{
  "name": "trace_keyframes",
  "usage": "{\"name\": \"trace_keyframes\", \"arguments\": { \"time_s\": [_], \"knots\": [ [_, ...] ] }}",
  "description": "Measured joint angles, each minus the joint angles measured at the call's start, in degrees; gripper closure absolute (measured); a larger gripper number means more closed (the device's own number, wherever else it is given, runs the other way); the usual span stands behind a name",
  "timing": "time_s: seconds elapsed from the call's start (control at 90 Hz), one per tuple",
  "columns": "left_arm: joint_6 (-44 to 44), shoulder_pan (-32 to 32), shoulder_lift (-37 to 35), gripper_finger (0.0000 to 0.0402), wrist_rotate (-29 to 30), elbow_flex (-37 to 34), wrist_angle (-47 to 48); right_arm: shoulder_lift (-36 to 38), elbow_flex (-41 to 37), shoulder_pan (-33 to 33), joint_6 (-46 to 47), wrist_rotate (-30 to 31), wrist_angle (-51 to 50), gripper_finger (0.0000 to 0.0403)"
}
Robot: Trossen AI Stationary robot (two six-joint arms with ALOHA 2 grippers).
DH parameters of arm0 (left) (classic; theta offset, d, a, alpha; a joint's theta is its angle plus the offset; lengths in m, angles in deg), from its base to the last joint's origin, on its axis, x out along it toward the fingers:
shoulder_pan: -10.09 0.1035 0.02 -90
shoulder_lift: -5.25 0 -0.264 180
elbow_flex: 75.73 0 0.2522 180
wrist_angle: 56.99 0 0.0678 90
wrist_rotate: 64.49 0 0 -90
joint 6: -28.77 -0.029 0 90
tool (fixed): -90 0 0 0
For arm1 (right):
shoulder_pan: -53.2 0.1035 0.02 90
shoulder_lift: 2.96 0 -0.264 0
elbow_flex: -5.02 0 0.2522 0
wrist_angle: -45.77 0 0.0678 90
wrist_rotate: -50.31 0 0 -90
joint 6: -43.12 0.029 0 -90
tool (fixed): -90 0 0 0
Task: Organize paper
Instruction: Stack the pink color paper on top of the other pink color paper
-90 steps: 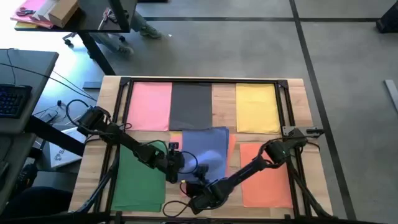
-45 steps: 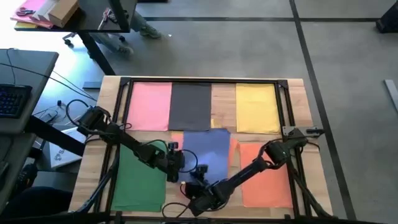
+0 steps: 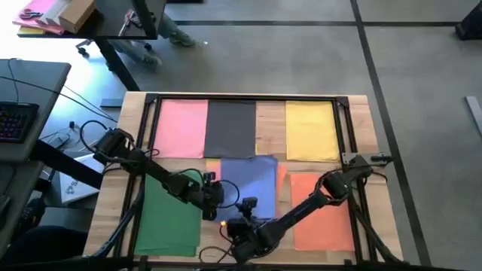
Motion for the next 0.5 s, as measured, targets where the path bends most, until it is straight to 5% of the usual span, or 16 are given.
{"name": "trace_keyframes", "arguments": {
  "time_s": [0.256, 0.5],
  "knots": [
    [-0.10, 0.04, 0.00, 0.0266, -0.10, 0.00, -0.04, 0.00, 0.14, -0.91, 0.89, -8.22, -1.37, 0.0220],
    [-6.20, -0.72, -1.60, 0.0266, 1.41, 1.20, 1.37, 0.00, 0.14, -0.92, 0.94, -11.34, -5.08, 0.0384]
  ]
}}
